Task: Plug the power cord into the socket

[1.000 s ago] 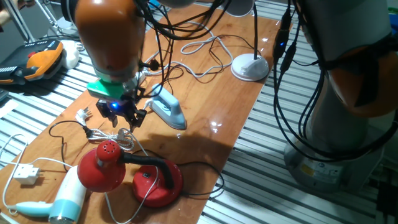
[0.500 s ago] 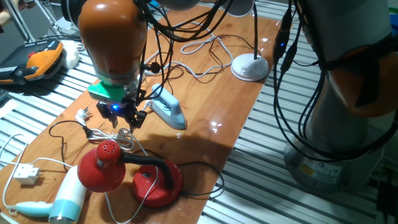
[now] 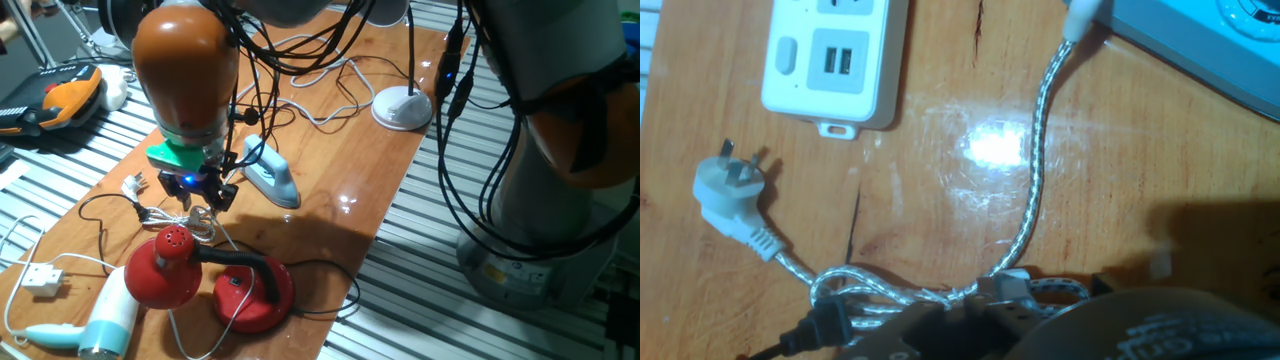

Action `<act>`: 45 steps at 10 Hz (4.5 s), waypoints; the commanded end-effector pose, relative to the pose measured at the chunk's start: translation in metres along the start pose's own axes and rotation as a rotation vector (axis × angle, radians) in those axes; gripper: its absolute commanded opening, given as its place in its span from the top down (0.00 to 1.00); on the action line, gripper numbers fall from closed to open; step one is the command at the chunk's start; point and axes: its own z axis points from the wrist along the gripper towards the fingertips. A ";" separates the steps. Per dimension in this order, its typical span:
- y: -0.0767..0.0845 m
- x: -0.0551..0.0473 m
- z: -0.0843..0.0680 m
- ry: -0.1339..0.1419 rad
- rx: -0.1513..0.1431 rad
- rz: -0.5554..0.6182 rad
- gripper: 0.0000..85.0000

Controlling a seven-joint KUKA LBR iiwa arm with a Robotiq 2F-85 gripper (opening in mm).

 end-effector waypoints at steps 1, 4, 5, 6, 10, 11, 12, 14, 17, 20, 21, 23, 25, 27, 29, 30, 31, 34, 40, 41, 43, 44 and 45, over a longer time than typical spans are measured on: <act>0.000 0.001 0.001 0.003 0.000 0.001 0.60; 0.000 0.003 0.004 -0.003 -0.002 0.007 0.60; 0.001 0.003 0.004 -0.006 -0.006 0.010 0.60; 0.001 0.003 0.004 -0.006 -0.008 0.013 0.60; 0.004 0.007 0.006 -0.018 -0.020 0.017 0.60; 0.004 0.008 0.007 -0.022 -0.023 0.016 0.60; 0.004 0.008 0.008 -0.022 -0.025 0.015 0.60; 0.005 0.008 0.010 -0.031 -0.031 0.007 0.60; 0.007 0.004 0.008 -0.030 -0.032 -0.016 1.00; 0.007 0.002 0.006 -0.021 0.007 -0.034 1.00; 0.007 0.000 0.004 -0.013 0.030 -0.033 1.00; 0.006 -0.003 -0.002 0.017 0.070 -0.038 1.00; 0.006 -0.006 -0.012 0.030 0.085 -0.037 1.00; 0.006 -0.011 -0.018 0.054 0.096 -0.025 1.00; 0.008 -0.020 -0.031 0.080 0.104 -0.011 1.00; 0.010 -0.027 -0.038 0.092 0.109 -0.009 1.00; 0.013 -0.034 -0.046 0.104 0.113 -0.008 1.00; 0.015 -0.054 -0.060 0.092 0.119 -0.022 1.00; 0.012 -0.072 -0.073 0.079 0.138 0.047 1.00; 0.012 -0.072 -0.073 0.081 0.134 0.048 1.00; 0.012 -0.072 -0.073 0.086 0.125 0.048 1.00; 0.012 -0.072 -0.073 0.071 0.130 0.050 1.00; 0.012 -0.072 -0.073 0.062 0.137 0.061 1.00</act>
